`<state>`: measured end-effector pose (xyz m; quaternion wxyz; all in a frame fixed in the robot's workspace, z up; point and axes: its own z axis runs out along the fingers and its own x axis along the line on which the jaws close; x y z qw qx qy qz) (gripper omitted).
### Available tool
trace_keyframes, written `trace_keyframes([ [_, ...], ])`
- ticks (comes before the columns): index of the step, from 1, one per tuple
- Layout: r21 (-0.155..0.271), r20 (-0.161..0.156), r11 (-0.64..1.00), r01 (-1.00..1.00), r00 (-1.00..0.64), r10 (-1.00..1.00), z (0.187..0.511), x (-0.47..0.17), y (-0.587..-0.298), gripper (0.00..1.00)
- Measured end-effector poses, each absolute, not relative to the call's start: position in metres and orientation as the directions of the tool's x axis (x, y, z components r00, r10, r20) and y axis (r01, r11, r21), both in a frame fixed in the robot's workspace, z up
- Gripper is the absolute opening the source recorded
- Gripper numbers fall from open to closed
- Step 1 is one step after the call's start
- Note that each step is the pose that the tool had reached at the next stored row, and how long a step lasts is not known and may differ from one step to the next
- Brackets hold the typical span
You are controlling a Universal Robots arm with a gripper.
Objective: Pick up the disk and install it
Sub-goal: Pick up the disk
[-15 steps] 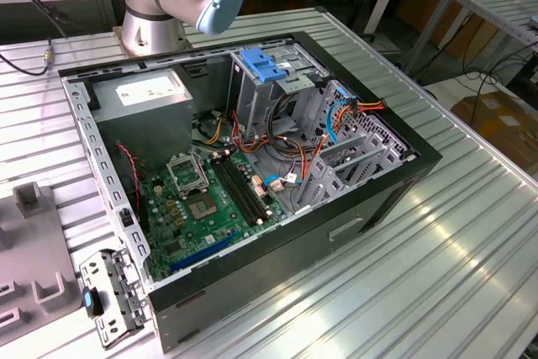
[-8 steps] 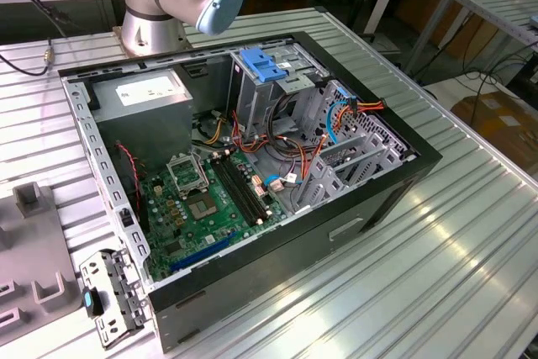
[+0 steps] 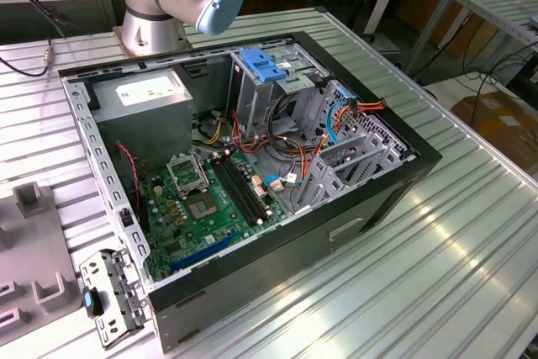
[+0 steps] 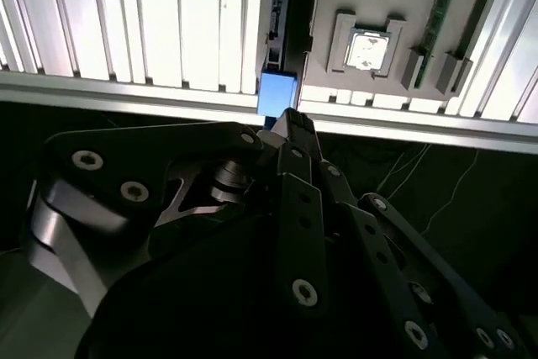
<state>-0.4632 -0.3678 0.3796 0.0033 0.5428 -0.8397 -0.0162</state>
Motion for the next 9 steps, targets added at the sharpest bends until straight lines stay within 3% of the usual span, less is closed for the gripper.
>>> trace_keyframes([
  [9, 0.016, -0.017, 0.267, -0.963, -0.268, -0.963, 0.372, -0.4632, -0.3664, 0.11],
])
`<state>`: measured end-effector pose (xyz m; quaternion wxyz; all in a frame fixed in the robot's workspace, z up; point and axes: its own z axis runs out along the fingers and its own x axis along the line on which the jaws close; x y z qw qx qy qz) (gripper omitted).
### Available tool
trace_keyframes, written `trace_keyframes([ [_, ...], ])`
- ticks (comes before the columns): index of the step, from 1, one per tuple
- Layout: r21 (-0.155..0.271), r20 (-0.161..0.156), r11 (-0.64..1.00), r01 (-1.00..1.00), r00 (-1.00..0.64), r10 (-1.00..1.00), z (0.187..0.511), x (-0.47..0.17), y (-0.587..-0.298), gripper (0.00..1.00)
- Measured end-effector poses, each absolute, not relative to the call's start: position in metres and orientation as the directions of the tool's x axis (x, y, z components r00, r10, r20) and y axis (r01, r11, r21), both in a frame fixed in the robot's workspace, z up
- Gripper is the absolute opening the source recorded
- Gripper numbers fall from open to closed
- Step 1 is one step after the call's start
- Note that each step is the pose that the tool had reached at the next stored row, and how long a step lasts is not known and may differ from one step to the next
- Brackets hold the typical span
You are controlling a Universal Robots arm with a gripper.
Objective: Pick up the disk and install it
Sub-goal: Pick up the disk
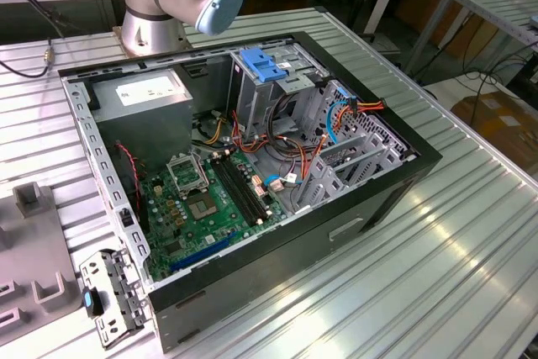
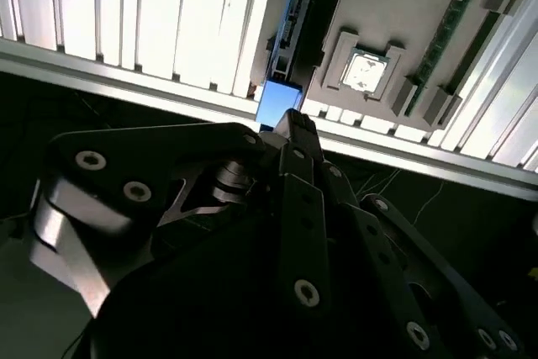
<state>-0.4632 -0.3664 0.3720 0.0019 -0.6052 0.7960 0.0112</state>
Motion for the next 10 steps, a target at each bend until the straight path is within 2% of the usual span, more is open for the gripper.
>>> trace_keyframes([
  [2, 0.015, -0.017, 0.226, -0.974, -0.226, -0.974, 0.3704, -0.4632, -0.3664, 0.11],
  [5, 0.015, -0.017, 0.171, -0.985, -0.171, -0.985, 0.368, -0.4632, -0.3664, 0.29],
  [7, 0.015, -0.017, 0.131, -0.991, -0.132, -0.991, 0.3664, -0.4633, -0.3664, 0.29],
  [10, 0.015, -0.017, 0.083, -0.996, -0.084, -0.996, 0.3643, -0.4636, -0.3664, 0.47],
])
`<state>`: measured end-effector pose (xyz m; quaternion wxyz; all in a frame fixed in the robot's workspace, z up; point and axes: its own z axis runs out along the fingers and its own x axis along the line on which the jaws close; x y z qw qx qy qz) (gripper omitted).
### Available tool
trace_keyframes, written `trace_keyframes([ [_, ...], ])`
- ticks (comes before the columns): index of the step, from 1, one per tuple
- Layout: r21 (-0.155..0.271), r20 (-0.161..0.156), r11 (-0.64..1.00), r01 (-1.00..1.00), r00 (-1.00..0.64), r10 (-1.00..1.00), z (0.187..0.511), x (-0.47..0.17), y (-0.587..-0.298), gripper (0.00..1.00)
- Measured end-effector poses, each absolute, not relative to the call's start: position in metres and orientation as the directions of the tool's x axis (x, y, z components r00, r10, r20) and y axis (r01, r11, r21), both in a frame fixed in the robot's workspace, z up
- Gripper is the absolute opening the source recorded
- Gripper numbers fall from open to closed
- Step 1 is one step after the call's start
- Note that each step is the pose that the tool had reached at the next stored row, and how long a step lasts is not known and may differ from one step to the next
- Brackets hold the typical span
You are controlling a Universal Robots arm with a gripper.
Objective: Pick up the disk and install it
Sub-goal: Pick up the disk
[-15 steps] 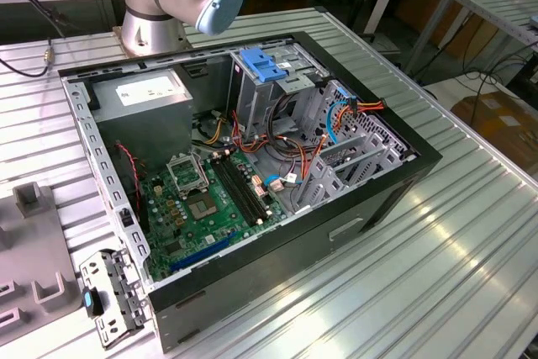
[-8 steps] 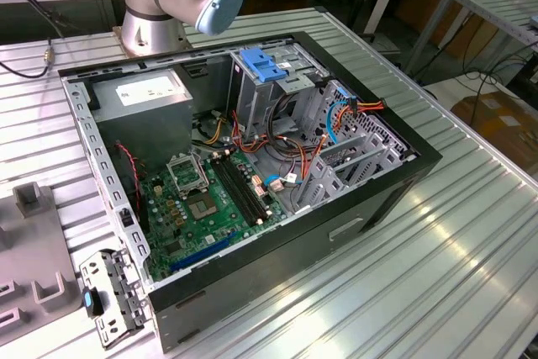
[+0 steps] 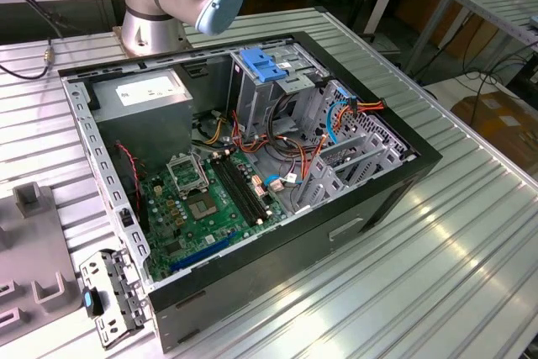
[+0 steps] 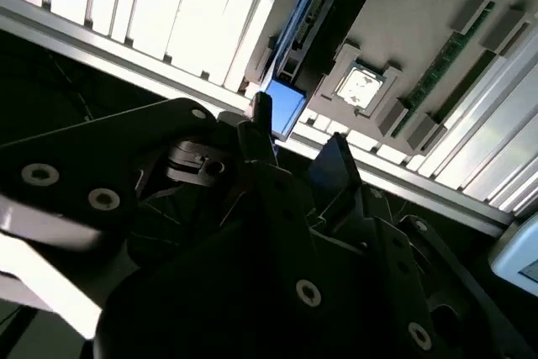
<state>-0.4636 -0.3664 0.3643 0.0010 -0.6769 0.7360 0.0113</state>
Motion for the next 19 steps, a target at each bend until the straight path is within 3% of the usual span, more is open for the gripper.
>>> trace_keyframes([
  [1, 0.016, -0.017, 0.073, -0.997, -0.073, -0.997, 0.364, -0.464, -0.366, 0.53],
  [3, 0.016, -0.017, 0.069, -0.997, -0.07, -0.997, 0.364, -0.464, -0.366, 0.53],
  [4, 0.016, -0.017, 0.069, -0.997, -0.069, -0.997, 0.364, -0.464, -0.366, 0.6],
  [19, 0.015, -0.017, 0.078, -0.997, -0.078, -0.997, 0.338, -0.465, -0.361, 0.6],
])
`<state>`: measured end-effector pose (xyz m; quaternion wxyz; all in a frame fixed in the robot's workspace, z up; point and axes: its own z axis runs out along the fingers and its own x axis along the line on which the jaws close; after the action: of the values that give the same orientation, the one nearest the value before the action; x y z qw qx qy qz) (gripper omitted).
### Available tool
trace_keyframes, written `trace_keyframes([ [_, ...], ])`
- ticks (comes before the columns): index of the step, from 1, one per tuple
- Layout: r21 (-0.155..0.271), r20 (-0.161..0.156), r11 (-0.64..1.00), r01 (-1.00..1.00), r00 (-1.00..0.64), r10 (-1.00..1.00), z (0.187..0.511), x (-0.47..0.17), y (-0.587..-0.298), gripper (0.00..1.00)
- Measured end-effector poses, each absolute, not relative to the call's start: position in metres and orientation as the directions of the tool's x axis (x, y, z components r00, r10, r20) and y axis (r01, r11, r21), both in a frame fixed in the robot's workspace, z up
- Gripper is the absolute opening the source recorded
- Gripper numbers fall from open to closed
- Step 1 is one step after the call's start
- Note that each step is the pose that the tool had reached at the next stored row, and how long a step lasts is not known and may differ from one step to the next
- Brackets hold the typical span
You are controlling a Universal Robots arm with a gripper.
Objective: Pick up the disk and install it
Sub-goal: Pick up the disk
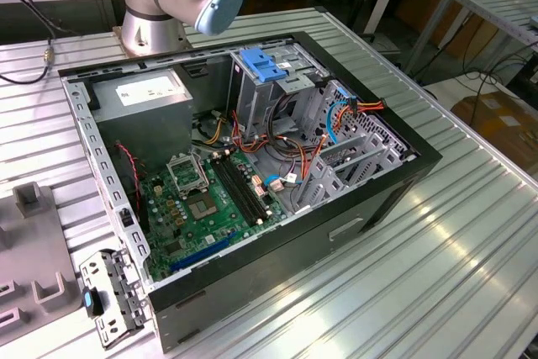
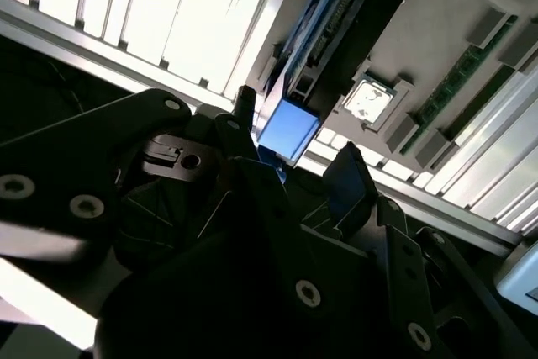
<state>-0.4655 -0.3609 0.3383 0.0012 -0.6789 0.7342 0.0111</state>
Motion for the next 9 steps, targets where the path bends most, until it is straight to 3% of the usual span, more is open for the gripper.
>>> trace_keyframes([
  [9, 0.015, -0.017, 0.078, -0.997, -0.078, -0.997, 0.319, -0.47, -0.361, 0.6],
])
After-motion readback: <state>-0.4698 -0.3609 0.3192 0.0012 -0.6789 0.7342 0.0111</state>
